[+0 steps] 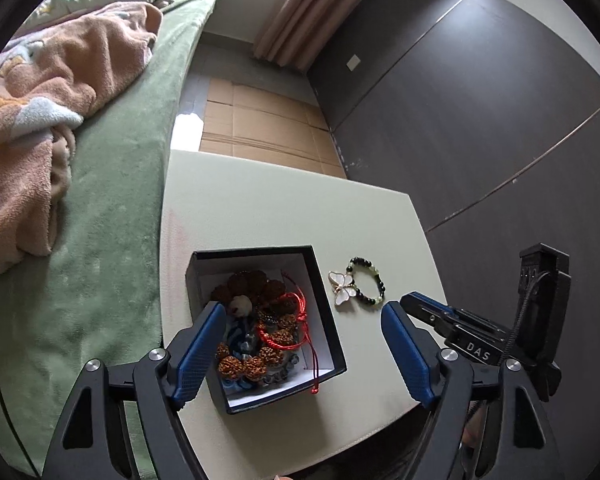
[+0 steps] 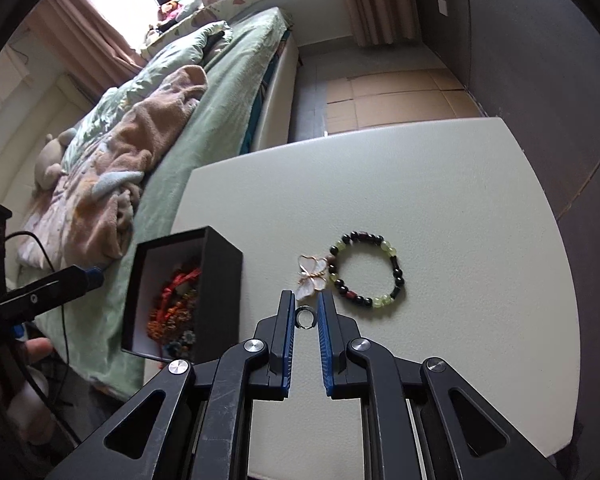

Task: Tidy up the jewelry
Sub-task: 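Carry the silver ring into the black box and open the right gripper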

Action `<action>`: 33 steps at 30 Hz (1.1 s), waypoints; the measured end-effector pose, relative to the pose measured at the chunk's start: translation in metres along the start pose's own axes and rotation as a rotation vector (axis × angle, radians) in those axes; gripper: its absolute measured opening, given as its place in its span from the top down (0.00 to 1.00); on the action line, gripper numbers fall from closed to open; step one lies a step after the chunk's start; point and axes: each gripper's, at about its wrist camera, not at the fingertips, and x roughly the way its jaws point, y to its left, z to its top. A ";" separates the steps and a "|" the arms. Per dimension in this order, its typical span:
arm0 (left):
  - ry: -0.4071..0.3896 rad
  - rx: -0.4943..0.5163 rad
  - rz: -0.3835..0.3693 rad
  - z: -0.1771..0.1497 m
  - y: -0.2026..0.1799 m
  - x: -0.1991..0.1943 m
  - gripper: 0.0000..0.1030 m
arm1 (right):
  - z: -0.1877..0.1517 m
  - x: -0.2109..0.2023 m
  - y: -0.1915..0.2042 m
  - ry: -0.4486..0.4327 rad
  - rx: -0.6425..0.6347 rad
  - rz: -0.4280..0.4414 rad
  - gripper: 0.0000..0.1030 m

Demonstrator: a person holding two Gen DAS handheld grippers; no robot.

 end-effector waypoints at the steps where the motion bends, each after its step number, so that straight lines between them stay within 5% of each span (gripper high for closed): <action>1: -0.004 -0.003 0.010 0.000 0.002 -0.003 0.22 | 0.003 -0.003 0.006 -0.007 -0.007 0.016 0.87; 15: -0.089 -0.094 0.087 -0.002 0.040 -0.049 0.22 | 0.022 0.014 0.093 0.025 -0.118 0.210 0.87; 22: -0.111 -0.156 0.118 -0.011 0.065 -0.064 0.22 | 0.009 0.062 0.108 0.153 -0.135 0.182 0.87; 28: -0.112 -0.185 0.117 -0.015 0.073 -0.064 0.22 | 0.003 0.090 0.092 0.270 -0.028 0.195 0.86; 33: -0.103 -0.182 0.106 -0.015 0.070 -0.059 0.22 | 0.002 0.074 0.090 0.236 -0.027 0.193 0.66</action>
